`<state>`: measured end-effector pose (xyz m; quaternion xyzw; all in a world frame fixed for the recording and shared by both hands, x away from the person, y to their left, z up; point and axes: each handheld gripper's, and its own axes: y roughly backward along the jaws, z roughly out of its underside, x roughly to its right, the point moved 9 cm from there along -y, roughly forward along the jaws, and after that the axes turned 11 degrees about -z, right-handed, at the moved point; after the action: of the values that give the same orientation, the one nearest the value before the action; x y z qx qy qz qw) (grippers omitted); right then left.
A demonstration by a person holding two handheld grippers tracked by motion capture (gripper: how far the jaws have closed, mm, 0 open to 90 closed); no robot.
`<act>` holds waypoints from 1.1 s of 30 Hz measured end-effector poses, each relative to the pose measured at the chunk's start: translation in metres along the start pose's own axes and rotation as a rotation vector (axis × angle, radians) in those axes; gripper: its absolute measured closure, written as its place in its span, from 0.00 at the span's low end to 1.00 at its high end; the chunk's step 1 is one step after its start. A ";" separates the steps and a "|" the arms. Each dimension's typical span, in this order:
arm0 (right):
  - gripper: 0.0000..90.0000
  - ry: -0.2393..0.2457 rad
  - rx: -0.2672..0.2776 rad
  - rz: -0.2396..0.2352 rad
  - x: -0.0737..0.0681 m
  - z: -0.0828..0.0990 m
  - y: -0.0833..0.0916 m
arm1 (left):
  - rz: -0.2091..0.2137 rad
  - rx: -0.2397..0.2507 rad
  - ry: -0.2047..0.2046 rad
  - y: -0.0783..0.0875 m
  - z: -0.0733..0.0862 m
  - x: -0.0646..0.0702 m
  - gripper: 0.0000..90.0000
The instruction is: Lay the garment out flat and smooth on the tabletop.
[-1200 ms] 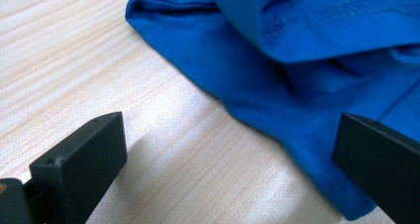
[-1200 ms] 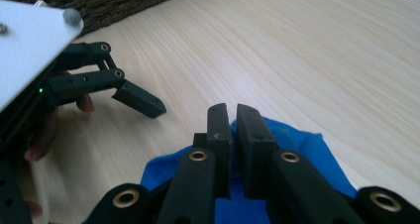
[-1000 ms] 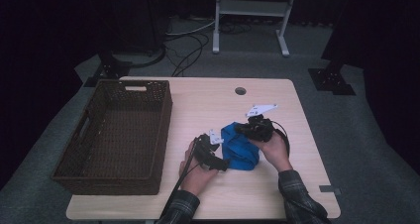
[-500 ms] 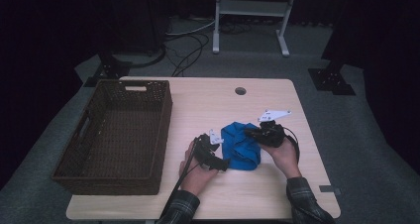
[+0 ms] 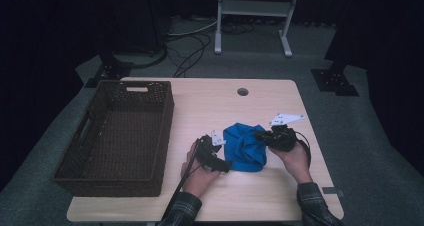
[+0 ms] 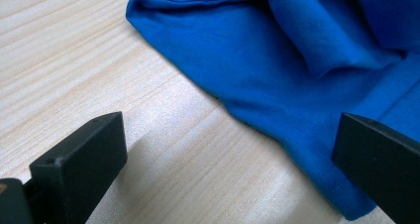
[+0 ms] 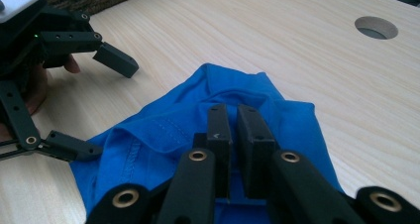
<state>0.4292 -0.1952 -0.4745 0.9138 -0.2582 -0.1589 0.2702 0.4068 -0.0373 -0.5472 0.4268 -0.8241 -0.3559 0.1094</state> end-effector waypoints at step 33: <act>0.94 -0.083 0.041 -0.016 0.006 0.019 0.020 | -0.001 0.000 0.000 0.000 0.000 0.000 0.00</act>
<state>0.4178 -0.2211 -0.4790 0.9138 -0.2651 -0.1937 0.2391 0.4068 -0.0373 -0.5472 0.4270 -0.8240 -0.3560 0.1092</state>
